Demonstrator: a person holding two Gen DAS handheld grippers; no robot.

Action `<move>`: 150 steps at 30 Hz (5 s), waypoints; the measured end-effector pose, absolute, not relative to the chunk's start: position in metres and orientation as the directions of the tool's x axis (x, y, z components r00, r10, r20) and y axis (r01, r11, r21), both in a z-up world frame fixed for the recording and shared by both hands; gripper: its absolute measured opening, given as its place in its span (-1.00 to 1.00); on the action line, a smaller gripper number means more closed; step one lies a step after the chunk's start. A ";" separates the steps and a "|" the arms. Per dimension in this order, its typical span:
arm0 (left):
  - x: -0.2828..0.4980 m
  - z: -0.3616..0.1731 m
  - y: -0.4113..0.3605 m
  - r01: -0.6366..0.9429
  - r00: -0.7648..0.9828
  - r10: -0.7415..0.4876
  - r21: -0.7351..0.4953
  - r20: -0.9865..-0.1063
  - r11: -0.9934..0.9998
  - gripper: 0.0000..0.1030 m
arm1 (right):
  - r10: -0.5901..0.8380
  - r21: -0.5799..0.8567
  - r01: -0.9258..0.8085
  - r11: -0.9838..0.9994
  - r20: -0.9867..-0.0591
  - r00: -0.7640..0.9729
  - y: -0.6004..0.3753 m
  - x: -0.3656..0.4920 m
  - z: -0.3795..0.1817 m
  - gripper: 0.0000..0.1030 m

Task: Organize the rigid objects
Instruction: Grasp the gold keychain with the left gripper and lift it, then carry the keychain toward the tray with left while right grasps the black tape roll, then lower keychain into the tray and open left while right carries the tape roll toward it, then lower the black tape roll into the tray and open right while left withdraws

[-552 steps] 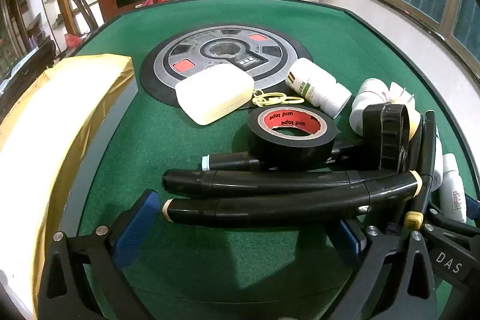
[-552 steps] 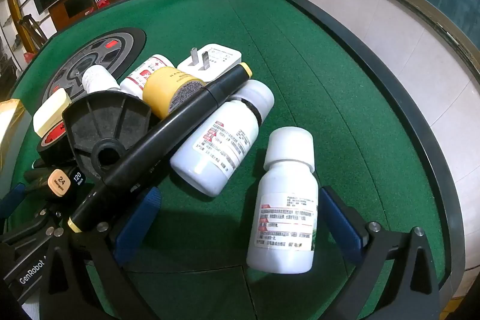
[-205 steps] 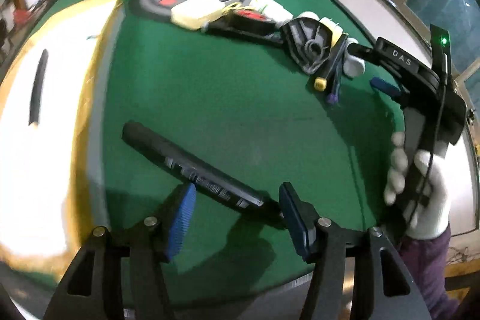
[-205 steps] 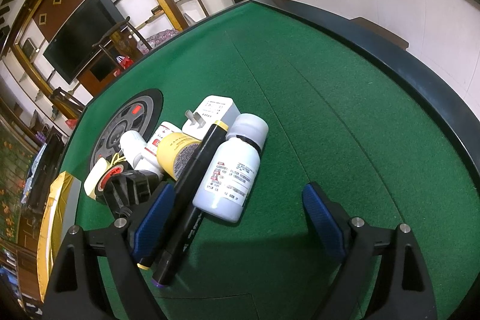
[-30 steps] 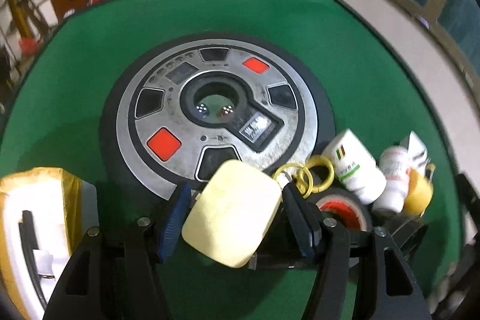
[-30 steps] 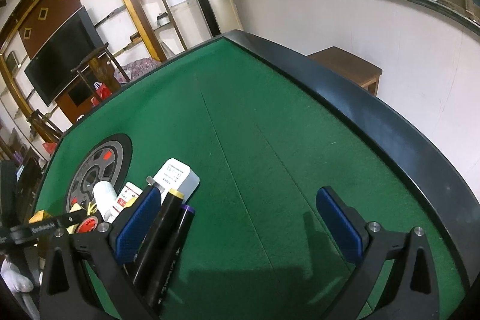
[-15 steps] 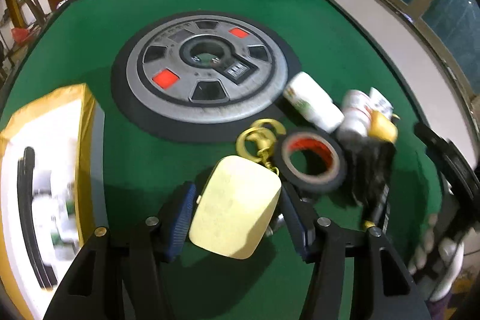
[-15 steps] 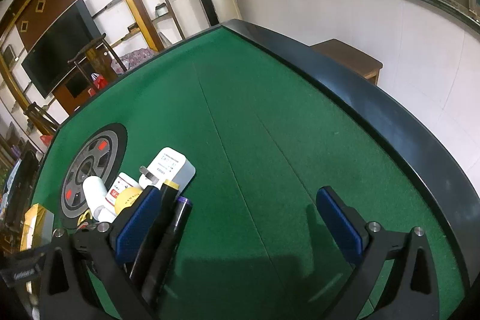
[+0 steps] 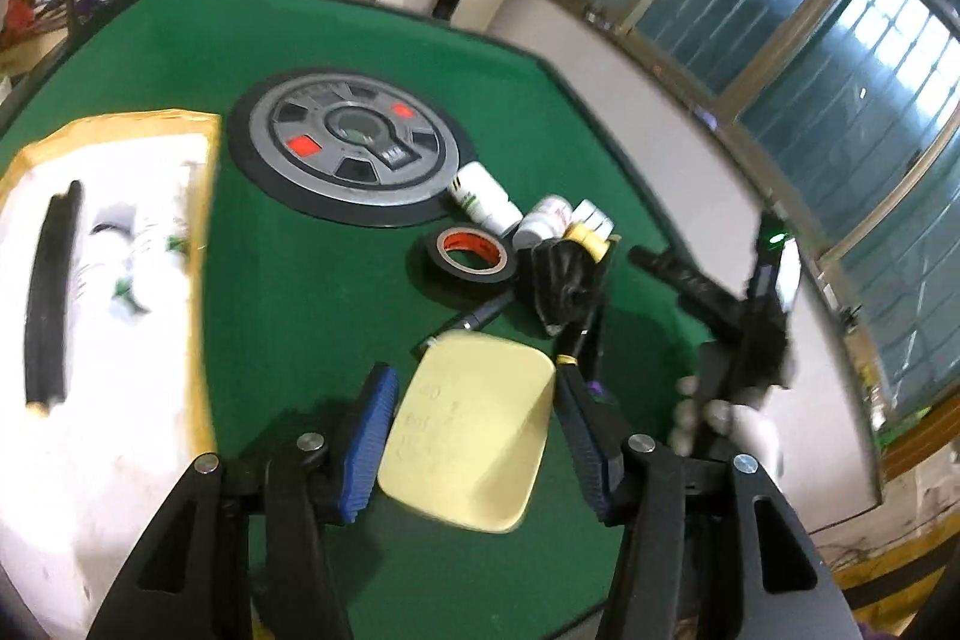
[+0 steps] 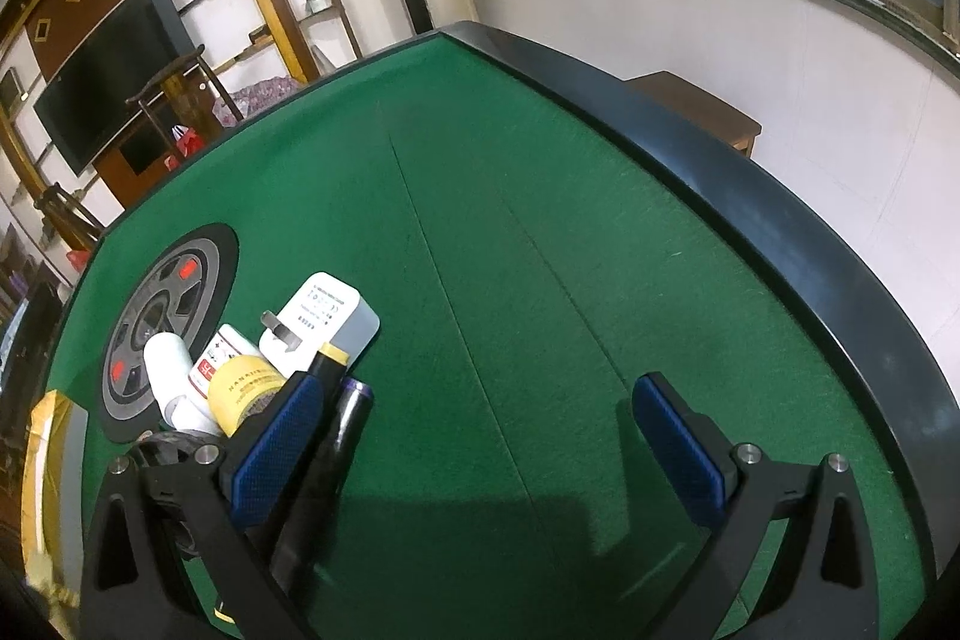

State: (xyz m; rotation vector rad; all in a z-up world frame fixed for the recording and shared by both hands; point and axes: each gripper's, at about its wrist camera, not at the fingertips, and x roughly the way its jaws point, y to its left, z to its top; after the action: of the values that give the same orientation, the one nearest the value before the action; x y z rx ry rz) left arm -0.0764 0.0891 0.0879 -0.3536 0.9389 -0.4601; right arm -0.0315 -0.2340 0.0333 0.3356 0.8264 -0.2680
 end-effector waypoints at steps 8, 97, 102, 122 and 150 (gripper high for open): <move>-0.115 0.100 0.134 0.206 0.570 -0.545 -0.536 -0.615 0.819 -0.29 | -0.096 0.163 0.349 0.923 -0.780 0.619 -0.231 -0.025 0.028 1.00; -0.168 0.118 0.163 0.440 0.588 -0.382 -0.116 -0.713 0.891 0.02 | 0.129 -0.059 -0.381 0.923 -0.884 0.449 0.000 -0.005 0.026 0.07; -0.158 0.114 0.195 0.343 0.635 -0.319 -0.114 -0.703 0.932 0.02 | 0.178 0.005 -0.357 0.934 -0.873 0.454 -0.010 -0.011 0.035 -0.74; -0.097 0.074 0.261 0.134 0.614 -0.271 -0.241 -0.741 0.961 0.02 | 0.320 0.176 -0.303 0.936 -0.783 0.534 -0.037 -0.029 0.090 -0.74; 0.037 0.039 0.297 -0.164 0.525 -0.135 -0.256 -0.841 0.953 0.04 | 0.455 0.145 -0.608 0.780 -0.799 0.394 0.133 -0.076 0.091 -0.73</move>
State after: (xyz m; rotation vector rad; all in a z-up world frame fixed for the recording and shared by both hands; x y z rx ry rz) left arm 0.0370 0.2970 0.0394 -0.3222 1.0233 0.0179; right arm -0.0763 0.1331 0.0908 -0.1808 0.9505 0.6792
